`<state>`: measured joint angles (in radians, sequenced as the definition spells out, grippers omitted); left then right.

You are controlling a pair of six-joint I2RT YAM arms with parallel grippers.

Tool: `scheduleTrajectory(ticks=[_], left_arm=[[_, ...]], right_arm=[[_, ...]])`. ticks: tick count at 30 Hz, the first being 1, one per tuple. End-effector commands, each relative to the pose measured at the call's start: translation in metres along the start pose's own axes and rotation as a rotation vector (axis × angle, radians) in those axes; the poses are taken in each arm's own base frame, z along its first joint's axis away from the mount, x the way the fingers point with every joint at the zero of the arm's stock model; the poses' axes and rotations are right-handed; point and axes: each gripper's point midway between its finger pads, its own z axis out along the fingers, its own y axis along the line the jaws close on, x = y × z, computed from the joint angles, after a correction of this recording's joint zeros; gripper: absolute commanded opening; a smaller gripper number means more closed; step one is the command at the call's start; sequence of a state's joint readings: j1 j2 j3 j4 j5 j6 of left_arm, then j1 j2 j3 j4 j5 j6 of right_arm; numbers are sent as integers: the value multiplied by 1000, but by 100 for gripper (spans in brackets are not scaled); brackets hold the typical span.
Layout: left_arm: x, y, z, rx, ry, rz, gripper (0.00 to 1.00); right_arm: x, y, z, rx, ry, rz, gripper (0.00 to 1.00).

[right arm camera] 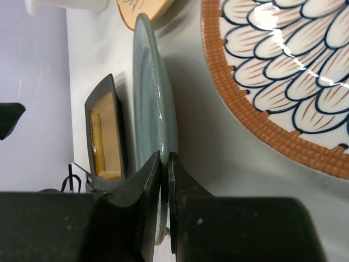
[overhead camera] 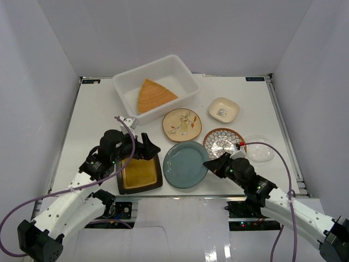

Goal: Place the plates into the plastic bin on the countertop

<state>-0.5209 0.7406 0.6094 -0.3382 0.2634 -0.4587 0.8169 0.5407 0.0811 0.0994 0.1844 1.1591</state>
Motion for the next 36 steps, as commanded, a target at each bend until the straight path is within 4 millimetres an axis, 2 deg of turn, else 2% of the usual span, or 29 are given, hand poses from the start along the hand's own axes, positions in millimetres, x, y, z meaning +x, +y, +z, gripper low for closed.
scheduleTrajectory(ticks=[1, 3, 4, 7, 8, 9, 10, 11, 13, 14, 17, 18, 19, 20, 21, 22, 23, 24, 26, 27, 28, 29, 30, 31, 32, 36], left_arm=[[-9, 5, -2, -47, -37, -27, 98], [-11, 6, -3, -55, -56, -43, 97], [-13, 9, -4, -78, -68, -70, 97], [-17, 14, -7, -114, -110, -116, 97], [-21, 20, -9, -149, -143, -149, 97], [-25, 21, -12, -158, -172, -163, 97], [-29, 22, -15, -170, -196, -172, 97], [-36, 27, -19, -204, -238, -188, 97], [-48, 26, -30, -209, -298, -195, 97], [-51, 29, -34, -232, -321, -202, 97], [-55, 31, -44, -244, -356, -207, 96], [-53, 31, -44, -245, -354, -214, 96], [-51, 31, -45, -245, -354, -219, 96], [-47, 33, -45, -250, -342, -224, 96], [-45, 34, -46, -254, -341, -233, 96], [-44, 34, -47, -252, -343, -237, 96], [-40, 35, -48, -254, -335, -237, 96], [-40, 36, -49, -256, -340, -242, 96], [-37, 37, -51, -255, -344, -243, 96], [-35, 36, -50, -247, -341, -244, 96], [-33, 37, -48, -246, -334, -251, 96], [-29, 38, -44, -244, -317, -256, 96], [-26, 37, -41, -236, -301, -259, 96], [-23, 33, -37, -212, -279, -269, 96], [-19, 32, -31, -203, -259, -274, 96], [-14, 28, -19, -165, -228, -302, 96]], right_arm=[[-33, 49, -23, -81, -80, -111, 8], [-46, 76, -36, -161, -112, -126, 8], [-57, 100, -47, -217, -139, -124, 8], [-70, 131, -59, -277, -163, -155, 8], [-82, 151, -68, -315, -194, -157, 8], [-85, 155, -65, -307, -199, -175, 8], [-91, 166, -66, -327, -221, -183, 8], [-101, 187, -73, -377, -250, -189, 8], [-111, 202, -68, -387, -271, -225, 8], [-123, 223, -69, -417, -303, -234, 8], [-152, 250, -64, -464, -356, -264, 8], [-160, 259, -50, -470, -342, -261, 8], [-166, 266, -47, -515, -308, -243, 8], [-170, 265, -25, -507, -277, -226, 8], [-186, 287, -28, -568, -303, -224, 8], [-194, 294, -24, -587, -289, -230, 8], [-198, 292, 1, -560, -261, -218, 8], [-212, 316, -3, -602, -285, -229, 8], [-225, 326, 10, -612, -287, -227, 8], [-231, 321, 35, -585, -271, -211, 8], [-246, 340, 34, -620, -299, -216, 8], [-249, 329, 67, -582, -270, -197, 8], [-253, 330, 81, -579, -262, -192, 8], [-266, 348, 83, -611, -286, -200, 8], [-266, 333, 118, -567, -263, -191, 8], [-283, 327, 180, -516, -274, -216, 8]])
